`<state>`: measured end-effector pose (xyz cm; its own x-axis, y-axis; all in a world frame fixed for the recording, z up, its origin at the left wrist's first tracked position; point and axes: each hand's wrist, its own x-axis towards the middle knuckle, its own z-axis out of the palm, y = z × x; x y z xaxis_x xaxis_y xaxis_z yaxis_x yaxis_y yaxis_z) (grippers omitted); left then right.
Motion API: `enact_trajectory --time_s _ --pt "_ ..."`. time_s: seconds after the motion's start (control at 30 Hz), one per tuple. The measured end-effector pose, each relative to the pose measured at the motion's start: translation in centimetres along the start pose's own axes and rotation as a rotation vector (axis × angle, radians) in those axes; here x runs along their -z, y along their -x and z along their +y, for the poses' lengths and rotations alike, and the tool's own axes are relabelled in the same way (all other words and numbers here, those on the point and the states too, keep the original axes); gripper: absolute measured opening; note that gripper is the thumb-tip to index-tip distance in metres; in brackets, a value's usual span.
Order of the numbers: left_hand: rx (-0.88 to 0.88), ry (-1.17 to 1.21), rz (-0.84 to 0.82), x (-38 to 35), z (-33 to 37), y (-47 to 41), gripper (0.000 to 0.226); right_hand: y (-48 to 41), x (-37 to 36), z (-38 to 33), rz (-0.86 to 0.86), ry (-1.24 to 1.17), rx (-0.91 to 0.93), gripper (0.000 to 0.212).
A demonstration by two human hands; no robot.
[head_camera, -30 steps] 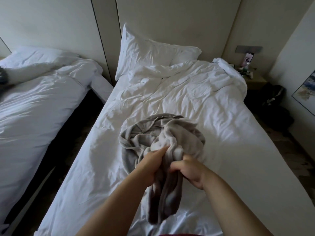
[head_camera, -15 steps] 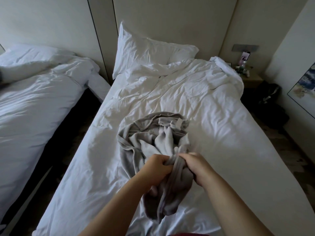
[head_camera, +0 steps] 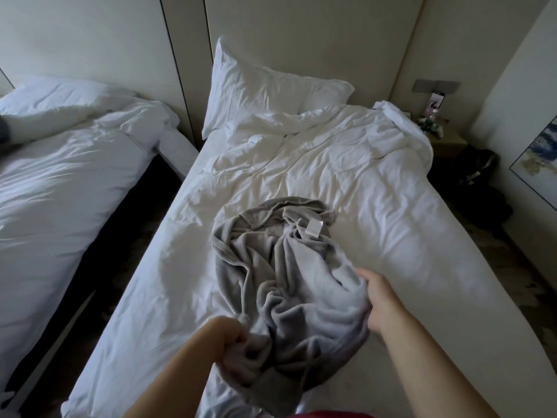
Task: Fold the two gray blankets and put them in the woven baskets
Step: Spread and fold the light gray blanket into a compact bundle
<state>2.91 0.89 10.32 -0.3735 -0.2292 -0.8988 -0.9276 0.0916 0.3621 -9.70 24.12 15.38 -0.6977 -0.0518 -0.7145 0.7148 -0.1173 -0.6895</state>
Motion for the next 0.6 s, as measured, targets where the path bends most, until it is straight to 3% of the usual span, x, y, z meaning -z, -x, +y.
enact_trajectory --time_s 0.03,0.07,0.1,0.17,0.23,0.33,0.43,0.5,0.53,0.6 --pt "0.063 0.014 -0.171 0.1 -0.6 0.0 0.017 -0.2 0.4 1.0 -0.043 0.148 -0.086 0.021" --pt "0.077 0.061 -0.237 0.3 -0.9 -0.1 0.016 -0.2 0.7 1.9 -0.079 0.258 -0.153 0.021" --pt "0.046 0.138 -0.224 0.6 -0.7 -0.3 0.017 -0.1 0.9 2.2 -0.103 0.327 -0.202 0.022" --pt "-0.148 0.31 -0.013 1.8 1.4 0.1 0.015 0.3 0.8 0.7 -0.126 0.314 -0.187 0.02" --pt "-0.418 0.479 0.262 3.3 4.9 2.2 0.015 0.8 0.4 -3.5 -0.054 0.142 0.07 0.015" --pt "-0.836 0.828 0.568 6.6 9.6 6.4 0.014 4.2 0.6 -11.2 0.077 -0.151 0.641 0.011" --pt "-1.078 0.975 0.701 9.1 10.9 8.7 0.014 7.4 2.3 -14.5 0.023 -0.365 0.985 0.014" --pt "-1.015 0.949 0.735 9.4 10.4 7.7 0.015 6.6 2.9 -13.2 0.173 -0.258 0.94 0.01" --pt "-0.926 0.905 0.721 9.0 9.9 6.5 0.013 5.6 2.9 -11.6 0.281 -0.144 0.827 0.002" --pt "-0.647 0.83 0.601 7.6 8.2 3.4 0.01 2.9 3.0 -7.1 0.373 0.119 0.478 0.019"
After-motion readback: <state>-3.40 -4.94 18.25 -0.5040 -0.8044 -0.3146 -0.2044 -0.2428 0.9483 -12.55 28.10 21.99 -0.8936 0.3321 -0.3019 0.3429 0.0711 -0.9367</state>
